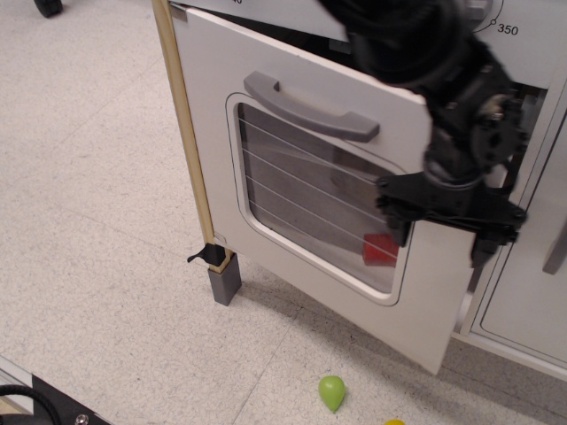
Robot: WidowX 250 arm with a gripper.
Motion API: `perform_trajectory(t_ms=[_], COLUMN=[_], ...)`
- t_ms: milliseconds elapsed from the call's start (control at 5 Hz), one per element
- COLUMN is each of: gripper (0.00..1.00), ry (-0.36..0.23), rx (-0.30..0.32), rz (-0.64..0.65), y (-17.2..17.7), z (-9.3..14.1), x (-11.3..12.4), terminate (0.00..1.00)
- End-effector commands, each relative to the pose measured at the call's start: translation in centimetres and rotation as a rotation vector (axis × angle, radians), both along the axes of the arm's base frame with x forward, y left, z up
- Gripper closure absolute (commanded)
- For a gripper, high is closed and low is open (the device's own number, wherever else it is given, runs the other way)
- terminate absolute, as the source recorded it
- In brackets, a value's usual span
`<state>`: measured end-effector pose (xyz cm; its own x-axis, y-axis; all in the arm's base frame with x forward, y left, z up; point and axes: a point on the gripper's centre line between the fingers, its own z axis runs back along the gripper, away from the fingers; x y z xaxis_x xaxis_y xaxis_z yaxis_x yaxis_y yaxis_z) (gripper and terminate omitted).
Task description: Close oven
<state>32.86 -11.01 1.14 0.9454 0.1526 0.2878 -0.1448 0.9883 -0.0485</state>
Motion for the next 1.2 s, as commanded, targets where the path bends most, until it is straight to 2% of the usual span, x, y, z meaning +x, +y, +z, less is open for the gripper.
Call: perform_trajectory(t_ms=[0, 200, 600, 1000], gripper=[0.0, 0.0, 0.0, 0.0], ry=[-0.061, -0.074, -0.093, -0.058], rx=[-0.06, -0.078, -0.072, -0.072], rz=[0.085, 0.1, 0.119, 0.083], y=[0.6, 1.1, 1.7, 2.0], z=[2.5, 2.6, 2.5, 2.3], x=[4.8, 6.1, 7.0, 4.2], terminate=[0.0, 0.0, 0.0, 0.0])
